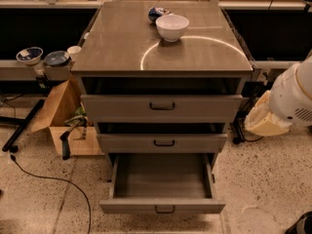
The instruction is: Close bottom drawer
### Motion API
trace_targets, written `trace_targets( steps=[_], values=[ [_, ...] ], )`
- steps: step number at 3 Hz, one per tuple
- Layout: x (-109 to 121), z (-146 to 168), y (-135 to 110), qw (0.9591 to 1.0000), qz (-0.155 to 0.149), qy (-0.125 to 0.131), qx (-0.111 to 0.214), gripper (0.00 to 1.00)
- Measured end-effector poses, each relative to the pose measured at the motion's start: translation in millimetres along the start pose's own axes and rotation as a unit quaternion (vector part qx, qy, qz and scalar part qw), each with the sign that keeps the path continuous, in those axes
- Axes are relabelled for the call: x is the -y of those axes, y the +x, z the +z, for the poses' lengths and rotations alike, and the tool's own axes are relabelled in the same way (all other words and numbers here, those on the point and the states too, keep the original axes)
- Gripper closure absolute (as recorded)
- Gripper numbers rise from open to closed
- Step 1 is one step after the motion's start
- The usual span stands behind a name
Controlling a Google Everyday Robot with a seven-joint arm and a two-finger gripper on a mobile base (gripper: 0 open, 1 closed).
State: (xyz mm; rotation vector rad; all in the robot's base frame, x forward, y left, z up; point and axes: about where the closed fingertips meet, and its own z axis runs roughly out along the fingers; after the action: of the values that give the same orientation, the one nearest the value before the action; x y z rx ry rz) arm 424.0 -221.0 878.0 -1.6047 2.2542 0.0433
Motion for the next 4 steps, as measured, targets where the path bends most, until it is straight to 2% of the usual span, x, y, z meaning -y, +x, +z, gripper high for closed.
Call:
trace_targets(
  steps=[1, 2, 3, 4],
  values=[
    [-29.1, 47.6, 8.6, 0.998, -0.027, -0.057, -0.01, 1.0],
    [-48.6, 73.5, 13.9, 0.9947, -0.045, -0.091, -0.015, 1.0],
    [-81.7, 122.7, 26.9, 0.9894, -0.056, -0.122, -0.055, 1.0],
    [-83.0, 120.3, 26.1, 0.9895, -0.06, -0.118, -0.058, 1.0]
  ],
)
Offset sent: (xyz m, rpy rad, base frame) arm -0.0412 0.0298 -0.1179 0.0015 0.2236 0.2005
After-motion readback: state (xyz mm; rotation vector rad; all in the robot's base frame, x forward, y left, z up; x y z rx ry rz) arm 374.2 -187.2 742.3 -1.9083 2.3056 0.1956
